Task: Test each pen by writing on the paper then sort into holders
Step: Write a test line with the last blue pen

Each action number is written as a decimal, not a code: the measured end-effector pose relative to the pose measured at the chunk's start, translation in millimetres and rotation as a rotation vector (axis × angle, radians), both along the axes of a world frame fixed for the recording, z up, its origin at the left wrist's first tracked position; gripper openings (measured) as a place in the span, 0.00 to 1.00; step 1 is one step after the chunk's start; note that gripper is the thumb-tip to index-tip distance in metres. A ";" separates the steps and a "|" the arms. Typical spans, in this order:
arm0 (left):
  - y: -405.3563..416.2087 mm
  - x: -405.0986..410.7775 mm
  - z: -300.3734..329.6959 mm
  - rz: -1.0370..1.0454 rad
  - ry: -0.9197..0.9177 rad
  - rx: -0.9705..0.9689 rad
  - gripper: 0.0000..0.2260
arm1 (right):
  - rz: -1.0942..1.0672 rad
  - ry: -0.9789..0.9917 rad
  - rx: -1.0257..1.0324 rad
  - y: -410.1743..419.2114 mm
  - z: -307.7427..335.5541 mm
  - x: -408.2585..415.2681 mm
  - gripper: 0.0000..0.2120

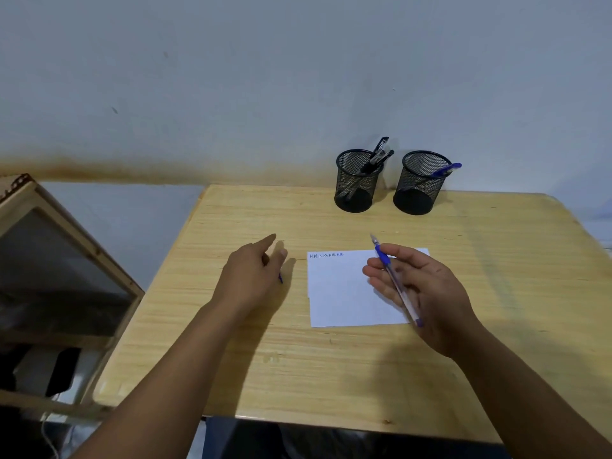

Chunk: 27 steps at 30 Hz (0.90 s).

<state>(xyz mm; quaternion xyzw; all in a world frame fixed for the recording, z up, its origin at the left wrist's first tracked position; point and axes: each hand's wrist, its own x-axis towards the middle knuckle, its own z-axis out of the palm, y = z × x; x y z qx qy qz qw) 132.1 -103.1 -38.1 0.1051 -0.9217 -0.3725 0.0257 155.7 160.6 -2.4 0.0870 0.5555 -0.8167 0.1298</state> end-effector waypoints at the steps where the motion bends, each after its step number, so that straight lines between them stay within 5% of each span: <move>1: 1.6 3.4 0.3 -0.001 0.051 -0.052 0.21 | 0.012 0.016 -0.033 1.9 -2.9 0.9 0.20; 6: 30.1 34.7 -6.9 -0.208 0.291 -0.266 0.23 | -0.012 0.094 0.001 3.5 -13.4 -0.5 0.19; 14: 44.7 39.8 -24.7 -0.281 0.116 -0.545 0.33 | -0.165 0.184 0.250 -8.9 -24.7 -8.4 0.08; 27: 46.0 38.3 -22.7 -0.316 0.054 -0.589 0.33 | -0.226 0.371 0.641 -27.4 -39.9 -44.8 0.06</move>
